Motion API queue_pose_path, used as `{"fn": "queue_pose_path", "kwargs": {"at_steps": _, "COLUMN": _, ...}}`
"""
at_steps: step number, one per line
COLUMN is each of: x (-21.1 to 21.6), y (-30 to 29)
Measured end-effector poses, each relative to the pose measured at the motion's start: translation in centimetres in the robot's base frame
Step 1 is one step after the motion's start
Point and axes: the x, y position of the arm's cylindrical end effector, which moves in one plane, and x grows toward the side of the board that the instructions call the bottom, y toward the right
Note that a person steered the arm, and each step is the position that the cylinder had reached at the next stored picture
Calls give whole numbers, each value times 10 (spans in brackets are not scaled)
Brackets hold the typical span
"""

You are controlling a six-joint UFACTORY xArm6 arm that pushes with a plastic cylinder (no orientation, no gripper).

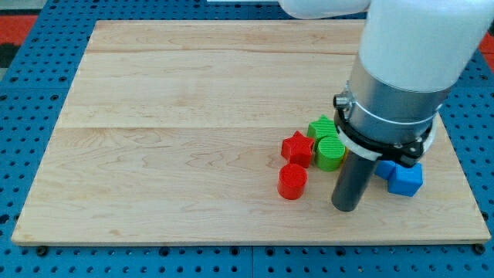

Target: Move the yellow hexagon towards the top

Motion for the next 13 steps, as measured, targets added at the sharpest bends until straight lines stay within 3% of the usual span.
{"fn": "queue_pose_path", "kwargs": {"at_steps": 4, "x": 0, "y": -5}}
{"fn": "queue_pose_path", "kwargs": {"at_steps": 6, "x": 0, "y": 44}}
{"fn": "queue_pose_path", "kwargs": {"at_steps": 8, "x": -22, "y": 12}}
{"fn": "queue_pose_path", "kwargs": {"at_steps": 13, "x": -84, "y": 21}}
